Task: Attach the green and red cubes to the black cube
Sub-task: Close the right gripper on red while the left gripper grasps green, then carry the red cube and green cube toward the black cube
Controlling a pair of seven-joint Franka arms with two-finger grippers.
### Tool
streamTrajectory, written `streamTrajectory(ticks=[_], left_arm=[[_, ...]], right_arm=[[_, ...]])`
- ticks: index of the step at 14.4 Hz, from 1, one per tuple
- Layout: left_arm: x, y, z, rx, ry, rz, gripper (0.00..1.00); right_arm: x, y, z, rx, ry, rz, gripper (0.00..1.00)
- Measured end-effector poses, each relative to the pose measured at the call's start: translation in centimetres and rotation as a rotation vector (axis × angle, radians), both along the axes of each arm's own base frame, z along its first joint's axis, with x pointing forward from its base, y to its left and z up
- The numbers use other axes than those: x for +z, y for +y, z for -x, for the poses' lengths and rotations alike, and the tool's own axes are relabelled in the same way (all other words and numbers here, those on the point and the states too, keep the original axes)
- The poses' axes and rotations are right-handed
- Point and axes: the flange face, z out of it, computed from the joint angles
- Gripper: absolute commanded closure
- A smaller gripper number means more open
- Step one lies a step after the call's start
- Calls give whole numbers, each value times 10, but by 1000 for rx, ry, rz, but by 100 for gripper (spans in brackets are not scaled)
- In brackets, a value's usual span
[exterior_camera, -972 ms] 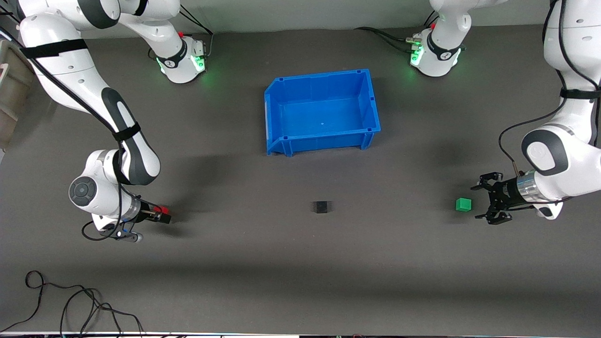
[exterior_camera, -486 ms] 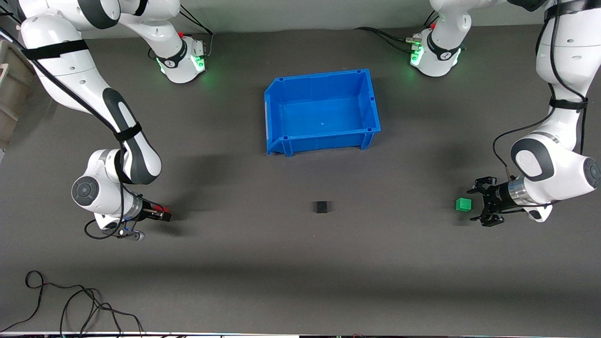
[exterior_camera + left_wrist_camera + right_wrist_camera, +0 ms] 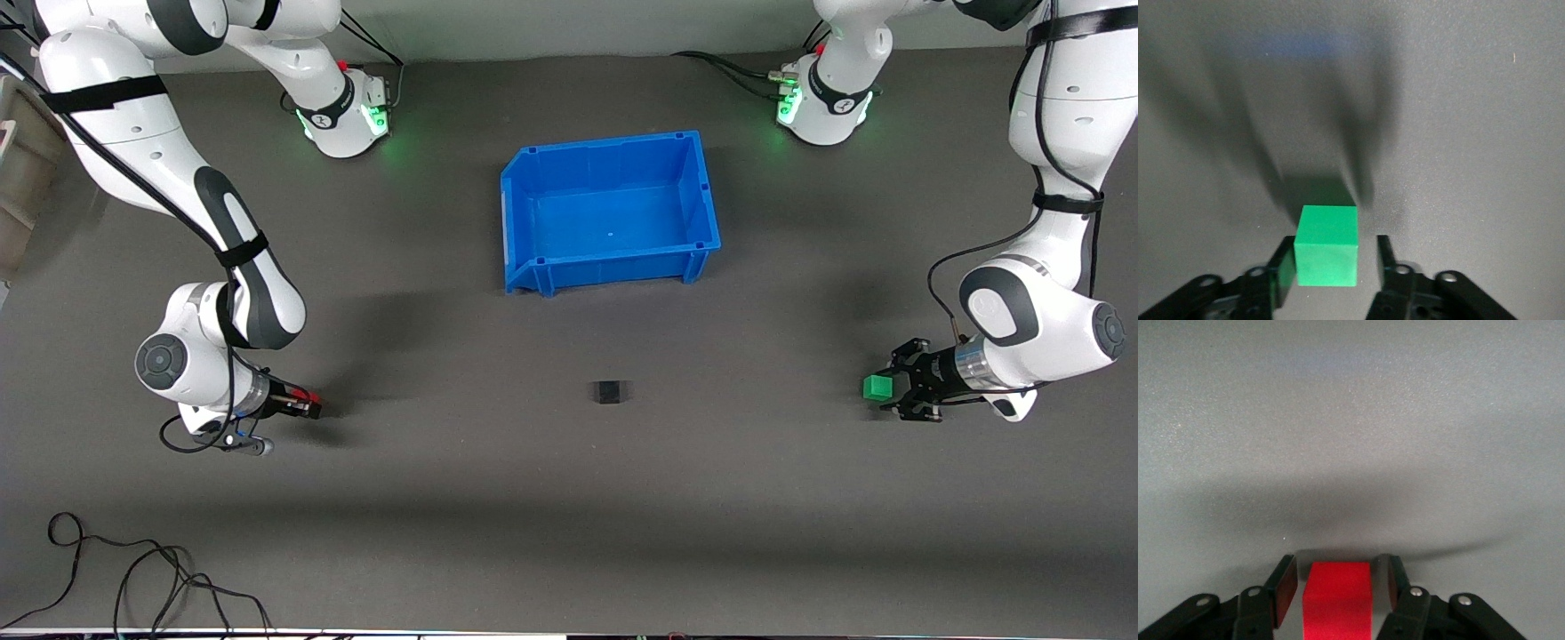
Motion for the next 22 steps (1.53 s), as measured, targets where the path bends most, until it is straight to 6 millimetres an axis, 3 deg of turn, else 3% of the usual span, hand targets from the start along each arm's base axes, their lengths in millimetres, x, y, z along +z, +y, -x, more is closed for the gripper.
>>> streamTrajectory(ticks=[5, 9, 11, 15, 19, 22], left_arm=[[0, 0, 0, -1, -1, 0, 72], [14, -4, -12, 18, -20, 8, 72], [32, -20, -27, 47, -26, 20, 72], [71, -72, -52, 63, -4, 57, 72], [80, -140, -55, 62, 17, 62, 72], [87, -204, -52, 91, 14, 59, 74]], right_arm=[[-2, 0, 1, -1, 5, 0, 59], [-2, 0, 1, -3, 5, 0, 100], [-2, 0, 1, -3, 5, 0, 100], [1, 0, -1, -56, -5, -4, 100], [24, 5, -13, -212, -12, -68, 100], [56, 28, -28, -484, 61, -84, 100]])
